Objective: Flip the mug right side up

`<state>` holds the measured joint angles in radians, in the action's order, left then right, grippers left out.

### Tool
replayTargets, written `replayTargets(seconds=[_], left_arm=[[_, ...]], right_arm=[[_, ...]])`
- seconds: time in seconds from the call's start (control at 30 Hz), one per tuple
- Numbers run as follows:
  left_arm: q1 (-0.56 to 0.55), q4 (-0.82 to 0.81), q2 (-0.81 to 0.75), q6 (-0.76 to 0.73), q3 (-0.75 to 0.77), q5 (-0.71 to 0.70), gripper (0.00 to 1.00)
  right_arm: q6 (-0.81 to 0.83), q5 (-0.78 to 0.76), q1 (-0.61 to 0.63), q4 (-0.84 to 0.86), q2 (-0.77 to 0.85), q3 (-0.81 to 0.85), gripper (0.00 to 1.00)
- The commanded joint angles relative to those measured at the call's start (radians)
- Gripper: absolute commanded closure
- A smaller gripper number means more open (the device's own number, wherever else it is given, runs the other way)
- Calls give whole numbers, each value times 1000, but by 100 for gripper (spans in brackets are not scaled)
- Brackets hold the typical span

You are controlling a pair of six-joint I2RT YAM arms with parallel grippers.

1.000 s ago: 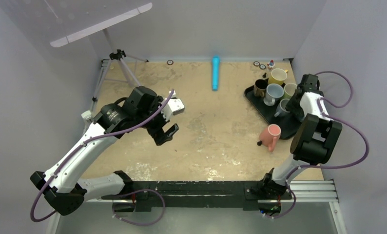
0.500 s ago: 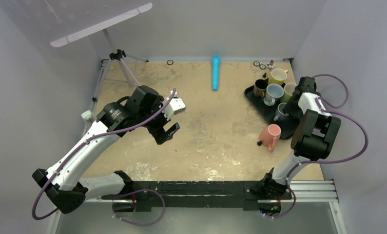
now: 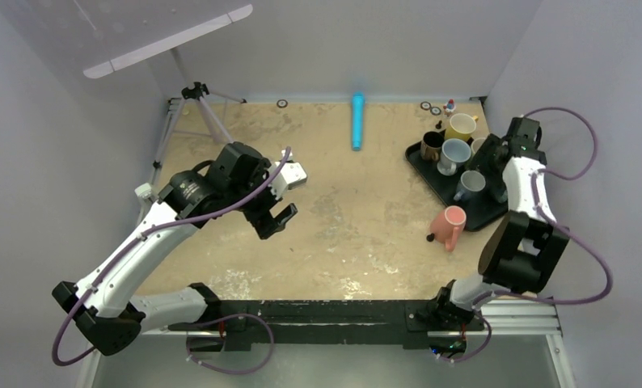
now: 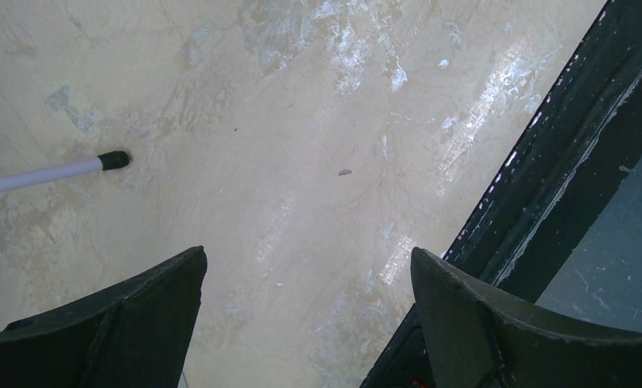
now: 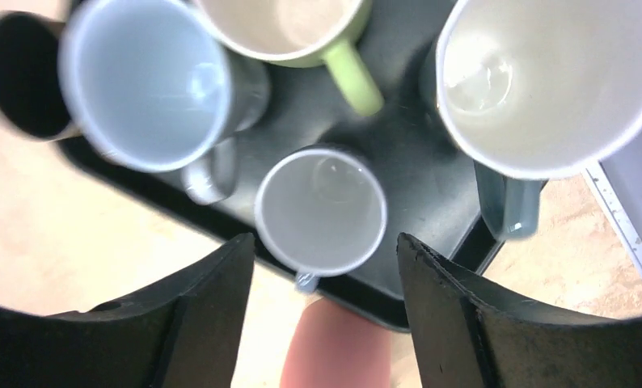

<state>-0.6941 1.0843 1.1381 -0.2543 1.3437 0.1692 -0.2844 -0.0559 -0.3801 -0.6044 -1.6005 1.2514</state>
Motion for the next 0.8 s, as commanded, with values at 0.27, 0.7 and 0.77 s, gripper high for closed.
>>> replayTargets(seconds=[0.27,0.7,0.77], left_arm=[[4,-44,-115,-23,-46,15,0],[5,-36,-166,-56,-64,-1,0],[5,-37,-160,-57,-58,-5,0]], right_arm=[[-125,232,-3,-50,435,-261,23],[-175,268,132,-64,462,-379,23],[-245,253,229,-37,455,-374,23]])
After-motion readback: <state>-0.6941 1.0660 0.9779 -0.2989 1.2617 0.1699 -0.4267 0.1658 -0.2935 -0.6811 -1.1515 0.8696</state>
